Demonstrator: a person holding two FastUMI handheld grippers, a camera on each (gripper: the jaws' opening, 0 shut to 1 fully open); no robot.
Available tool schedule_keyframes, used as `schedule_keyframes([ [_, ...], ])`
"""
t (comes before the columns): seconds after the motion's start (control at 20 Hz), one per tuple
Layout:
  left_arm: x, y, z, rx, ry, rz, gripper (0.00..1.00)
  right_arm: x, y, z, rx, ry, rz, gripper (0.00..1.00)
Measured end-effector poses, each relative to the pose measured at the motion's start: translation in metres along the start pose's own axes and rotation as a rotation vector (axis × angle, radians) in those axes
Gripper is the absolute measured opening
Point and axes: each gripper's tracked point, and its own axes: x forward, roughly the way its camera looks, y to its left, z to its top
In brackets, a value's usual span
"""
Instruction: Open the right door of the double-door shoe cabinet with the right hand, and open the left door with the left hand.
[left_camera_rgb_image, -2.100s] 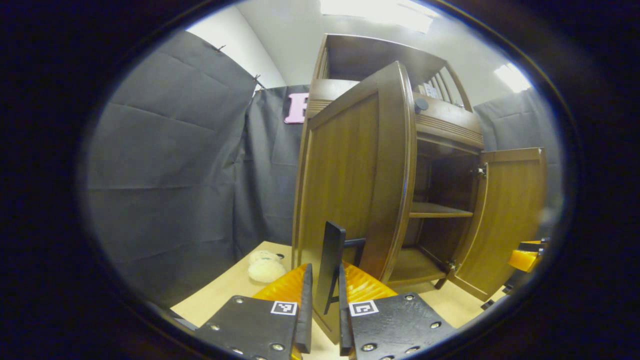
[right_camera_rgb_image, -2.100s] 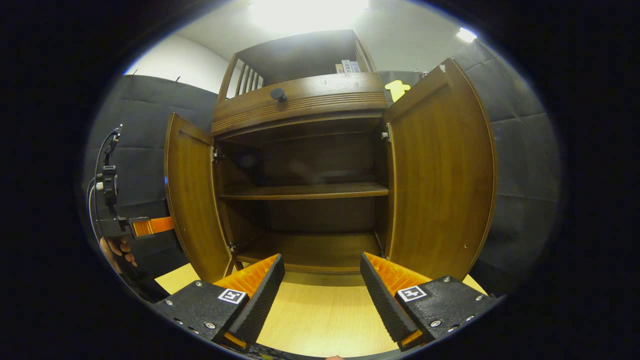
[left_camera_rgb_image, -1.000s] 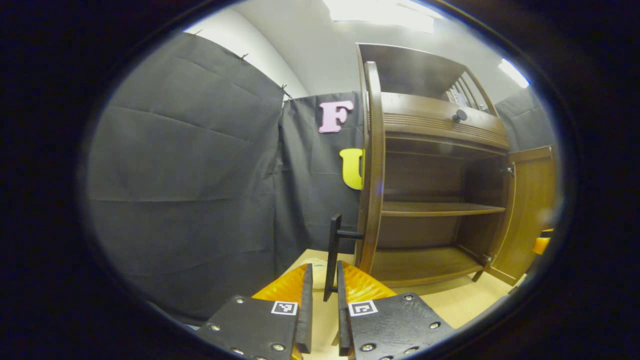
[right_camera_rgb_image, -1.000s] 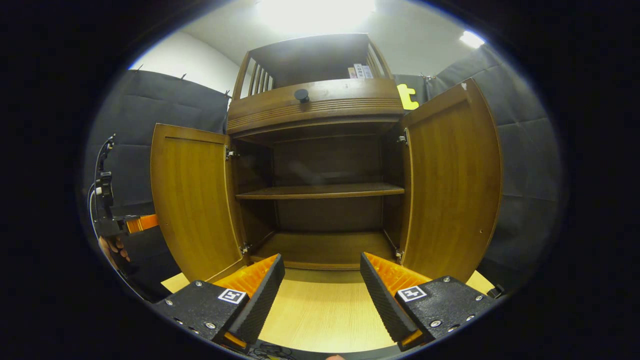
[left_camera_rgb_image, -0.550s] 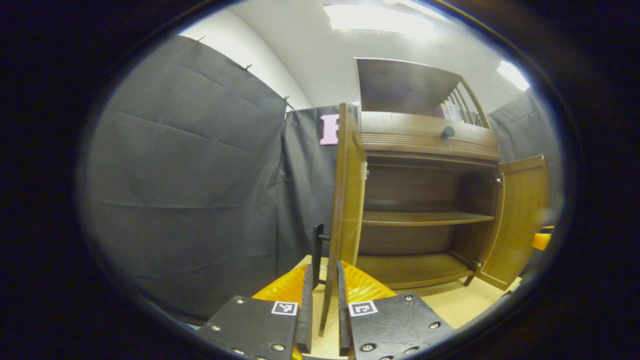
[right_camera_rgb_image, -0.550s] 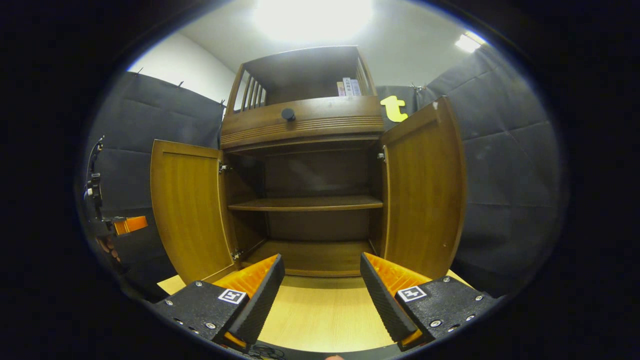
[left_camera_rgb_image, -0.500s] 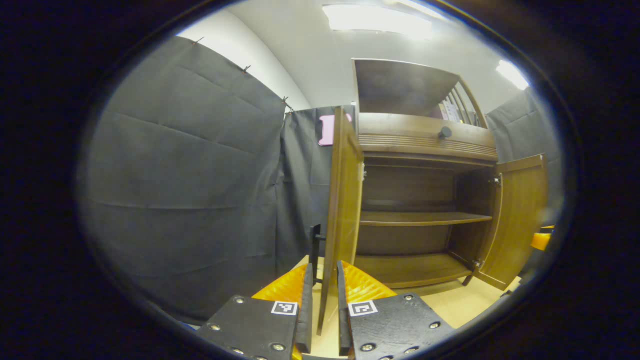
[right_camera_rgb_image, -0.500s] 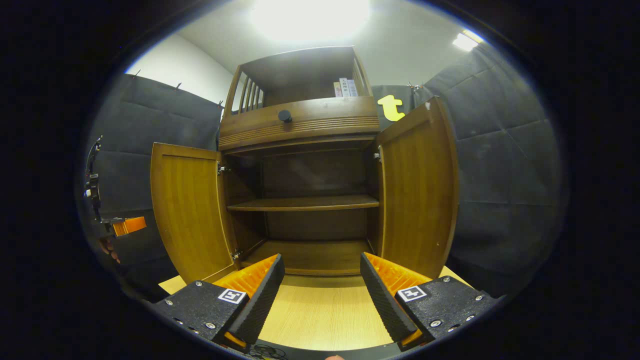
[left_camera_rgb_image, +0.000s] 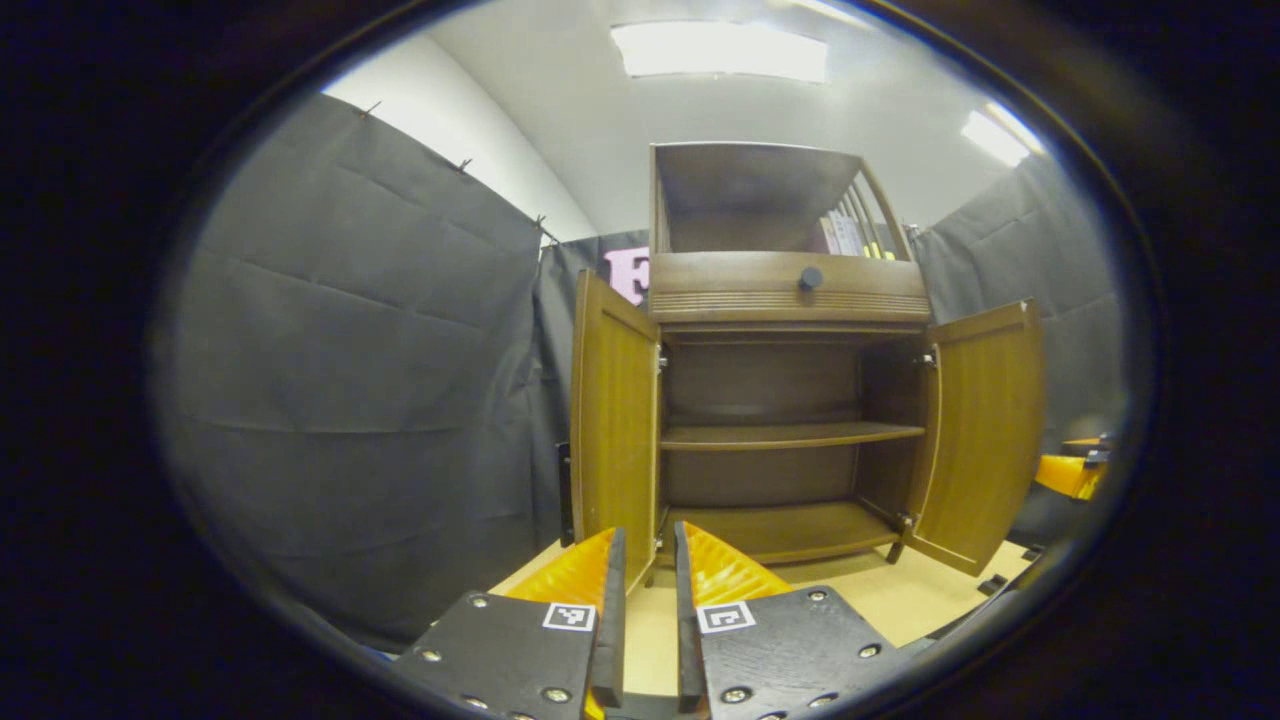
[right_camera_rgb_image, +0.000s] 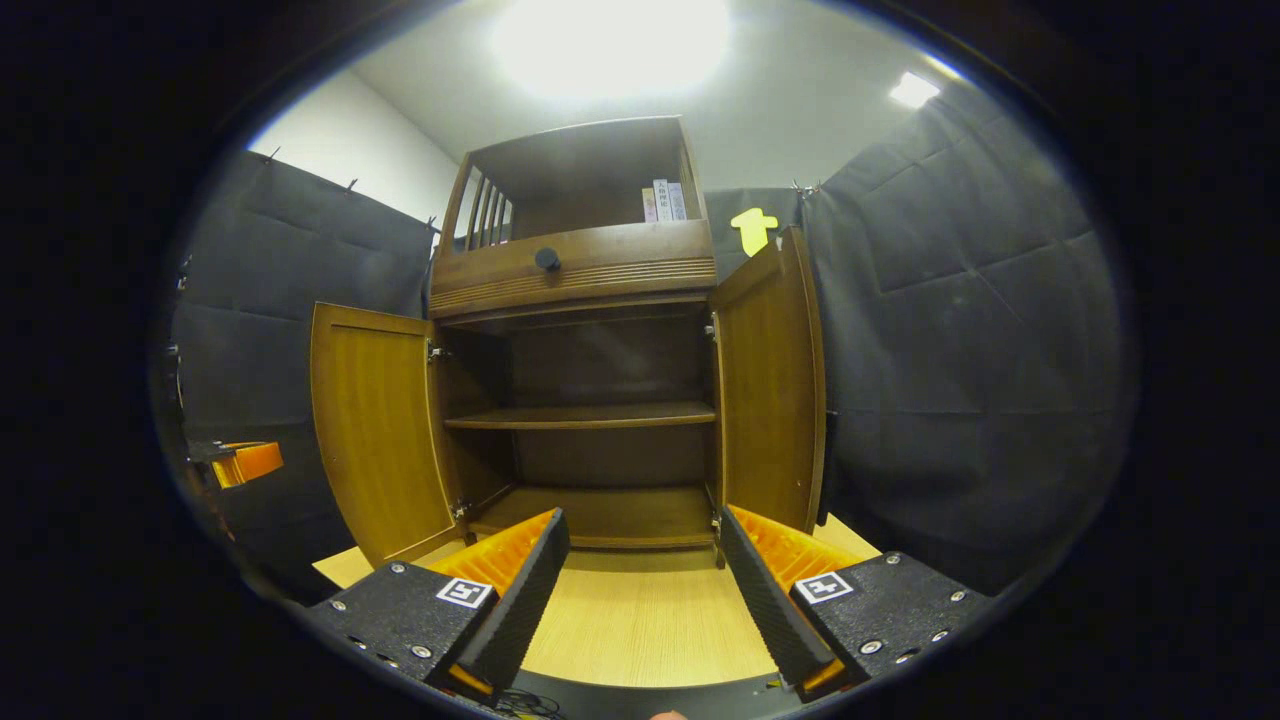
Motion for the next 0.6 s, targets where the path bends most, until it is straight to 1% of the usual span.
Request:
schedule_keyframes([
  [0.05,-0.001,0.000,-0.001,0.001,0.004,-0.008,0.27,-0.003,-0.002,0.000,0.003,-0.001,-0.003,0.92],
  [0.1,0.000,0.000,-0.001,0.000,0.011,-0.012,0.22,-0.005,-0.004,0.000,0.006,-0.003,-0.005,0.94],
  [0.15,0.000,-0.001,-0.003,-0.002,0.020,-0.018,0.27,-0.008,-0.006,-0.001,0.009,-0.004,-0.007,0.94],
  [0.25,-0.001,-0.001,-0.001,-0.001,0.025,-0.021,0.27,-0.011,-0.010,-0.001,0.015,-0.005,-0.008,0.94],
  [0.3,0.001,-0.001,-0.001,0.002,0.023,-0.022,0.22,-0.013,-0.011,-0.001,0.018,-0.004,-0.008,0.94],
  [0.35,0.003,-0.002,-0.003,0.006,0.022,-0.027,0.26,-0.015,-0.012,-0.001,0.019,-0.003,-0.009,0.92],
  [0.45,0.003,-0.007,-0.002,0.018,0.024,-0.027,0.34,-0.016,-0.017,0.000,0.020,-0.006,-0.012,0.94],
  [0.6,-0.002,-0.009,-0.001,0.017,0.018,-0.034,0.62,-0.017,-0.023,0.001,0.027,-0.011,-0.023,0.94],
])
